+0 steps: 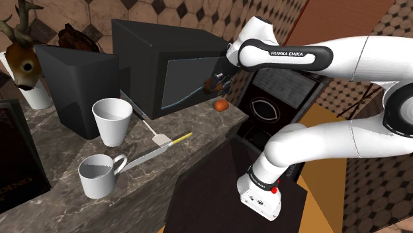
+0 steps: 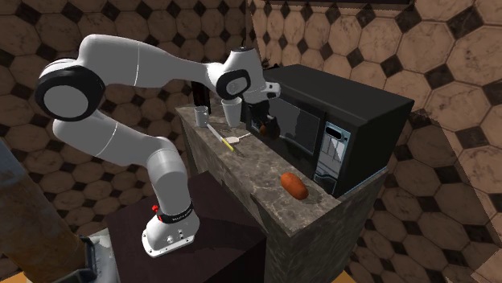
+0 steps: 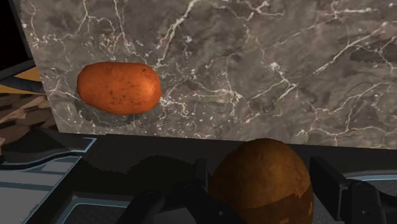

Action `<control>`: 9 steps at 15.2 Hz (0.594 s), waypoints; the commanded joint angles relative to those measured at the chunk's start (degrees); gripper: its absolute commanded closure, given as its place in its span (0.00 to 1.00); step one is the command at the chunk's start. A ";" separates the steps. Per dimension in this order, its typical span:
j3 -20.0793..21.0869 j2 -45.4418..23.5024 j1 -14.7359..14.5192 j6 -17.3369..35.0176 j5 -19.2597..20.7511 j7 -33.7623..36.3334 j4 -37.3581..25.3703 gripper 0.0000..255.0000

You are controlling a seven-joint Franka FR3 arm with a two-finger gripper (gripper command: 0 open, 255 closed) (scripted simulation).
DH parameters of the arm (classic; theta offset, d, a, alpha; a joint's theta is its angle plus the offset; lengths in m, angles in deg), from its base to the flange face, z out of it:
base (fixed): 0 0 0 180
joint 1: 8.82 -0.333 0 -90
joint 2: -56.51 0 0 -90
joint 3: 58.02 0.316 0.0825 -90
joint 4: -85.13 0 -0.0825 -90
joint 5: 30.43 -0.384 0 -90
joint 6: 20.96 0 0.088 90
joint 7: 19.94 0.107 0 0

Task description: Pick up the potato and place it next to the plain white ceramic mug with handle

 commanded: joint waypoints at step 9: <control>13.52 -4.77 -5.06 0.26 -4.01 15.17 -4.26 1.00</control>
